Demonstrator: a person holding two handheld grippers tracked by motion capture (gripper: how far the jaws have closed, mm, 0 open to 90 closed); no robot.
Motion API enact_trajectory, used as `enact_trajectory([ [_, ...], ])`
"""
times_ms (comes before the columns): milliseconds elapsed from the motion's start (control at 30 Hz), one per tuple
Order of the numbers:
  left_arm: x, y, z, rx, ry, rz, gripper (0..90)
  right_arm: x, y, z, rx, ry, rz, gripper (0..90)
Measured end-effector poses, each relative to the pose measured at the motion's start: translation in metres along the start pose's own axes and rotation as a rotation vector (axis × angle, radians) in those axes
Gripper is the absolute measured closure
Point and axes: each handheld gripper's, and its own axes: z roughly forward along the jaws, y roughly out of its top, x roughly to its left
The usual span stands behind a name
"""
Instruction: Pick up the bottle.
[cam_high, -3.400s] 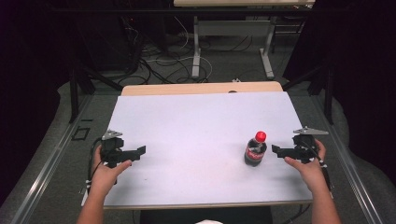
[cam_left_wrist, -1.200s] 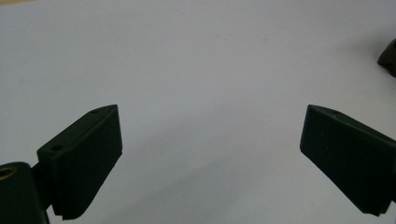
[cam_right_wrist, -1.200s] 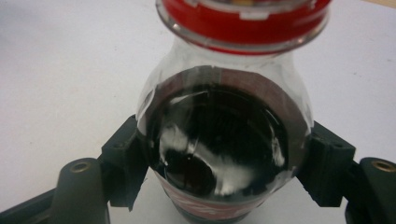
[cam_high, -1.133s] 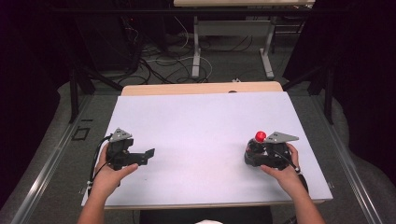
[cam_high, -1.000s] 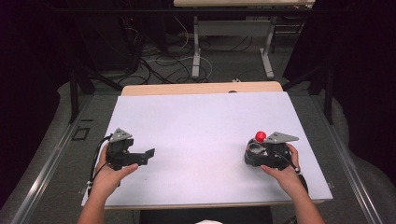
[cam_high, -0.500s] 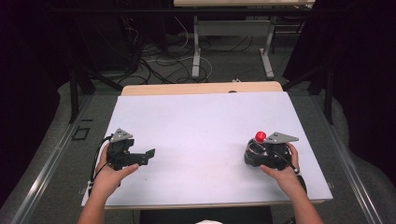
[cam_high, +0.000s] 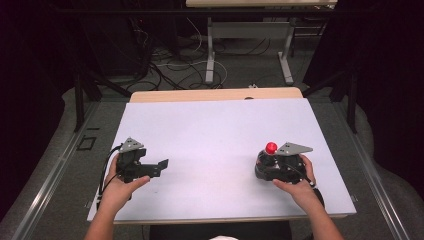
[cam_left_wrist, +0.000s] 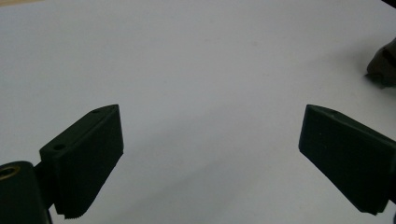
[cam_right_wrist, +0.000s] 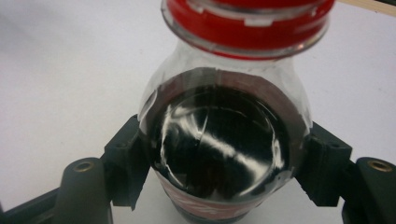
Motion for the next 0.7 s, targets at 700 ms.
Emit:
enact_trajectory([
  [700,-0.028,0.013,0.004,-0.025,-0.118,0.067,8.4,0.050,0.052,0.026,0.008,0.155,-0.144,29.2],
])
